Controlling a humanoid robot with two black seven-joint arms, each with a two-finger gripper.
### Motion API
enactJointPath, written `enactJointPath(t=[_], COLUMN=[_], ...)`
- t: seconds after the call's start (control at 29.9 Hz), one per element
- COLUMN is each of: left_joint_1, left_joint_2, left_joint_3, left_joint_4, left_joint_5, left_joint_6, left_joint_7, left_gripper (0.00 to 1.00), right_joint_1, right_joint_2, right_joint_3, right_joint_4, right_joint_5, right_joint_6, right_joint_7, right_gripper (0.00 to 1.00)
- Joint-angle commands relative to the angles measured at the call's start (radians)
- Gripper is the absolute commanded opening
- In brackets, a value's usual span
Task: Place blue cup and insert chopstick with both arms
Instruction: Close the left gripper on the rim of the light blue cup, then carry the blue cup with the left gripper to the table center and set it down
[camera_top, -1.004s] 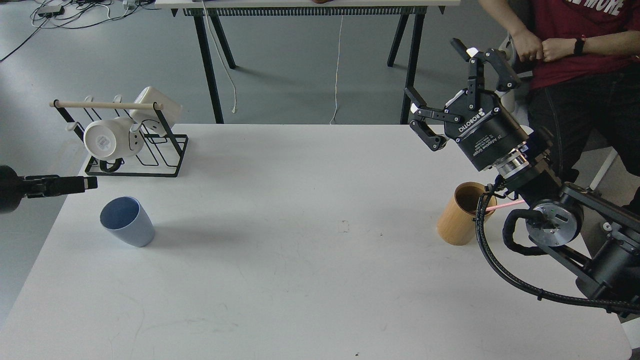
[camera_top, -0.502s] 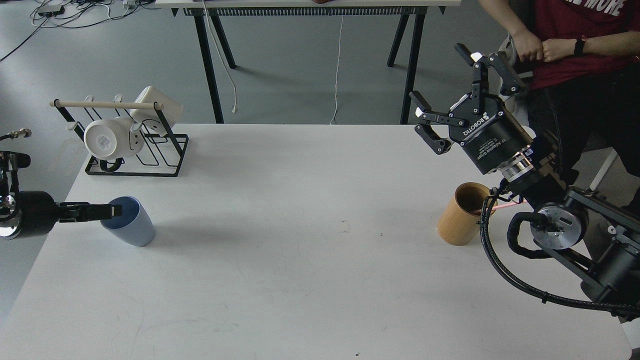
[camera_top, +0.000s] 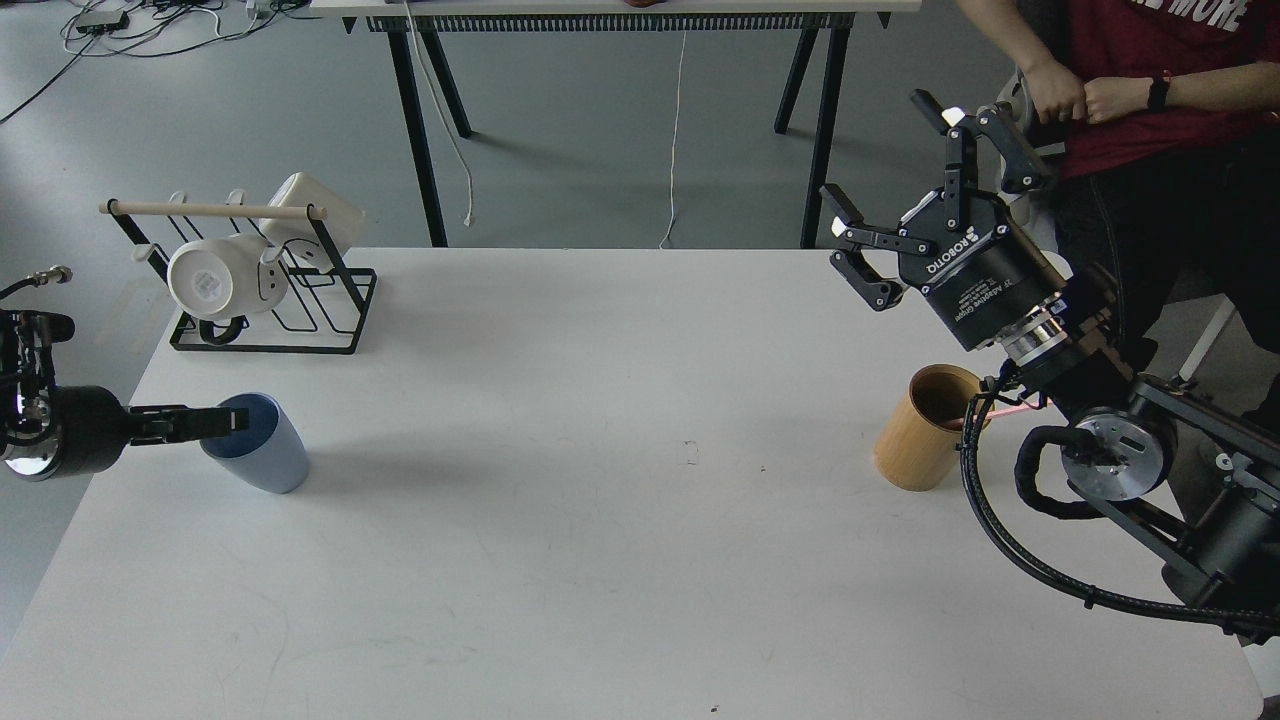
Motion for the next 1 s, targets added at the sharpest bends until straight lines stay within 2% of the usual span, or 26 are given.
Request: enactJointPath(t=[0.0, 0.17, 0.27, 0.33, 0.4, 0.57, 0.6, 0.97], left_joint_1=[0.001, -0.002, 0.0, 0.0, 0.0, 0.0, 0.0, -0.003], left_joint_2=[-0.001, -0.001, -0.001, -0.005, -0.018, -0.021, -0.021, -0.019], left_joint_3=[0.001, 0.045, 0.048, 0.05, 0.05, 0.05, 0.048, 0.042], left_joint_4=[0.001, 0.001, 0.004, 0.014, 0.027, 0.03, 0.03, 0.016], left_joint_5=[0.001, 0.001, 0.001, 0.0, 0.0, 0.0, 0.0, -0.016], left_joint_6=[0.006, 0.025, 0.031, 0.036, 0.059, 0.094, 0.097, 0.105], left_joint_7=[0.0, 0.0, 0.0, 0.0, 0.0, 0.0, 0.0, 0.0], left_gripper=[0.72, 0.64, 0.56, 0.45, 0.39, 0.09, 0.06, 0.04], right_joint_1=[0.0, -0.003, -0.005, -0.006, -0.006, -0.006, -0.006, -0.006], right_joint_2=[0.0, 0.0, 0.0, 0.0, 0.0, 0.0, 0.0, 0.0], right_joint_3=[-0.001, 0.001, 0.001, 0.001, 0.001, 0.002, 0.002, 0.004], right_joint_4=[0.0, 0.0, 0.0, 0.0, 0.0, 0.001, 0.001, 0.0], right_joint_5=[0.0, 0.0, 0.0, 0.0, 0.0, 0.0, 0.0, 0.0], right_joint_6=[0.0, 0.0, 0.0, 0.0, 0.0, 0.0, 0.0, 0.0], right_joint_7=[0.0, 0.0, 0.0, 0.0, 0.0, 0.0, 0.0, 0.0], right_gripper=[0.96, 0.96, 0.96, 0.96, 0.96, 0.96, 0.96, 0.96])
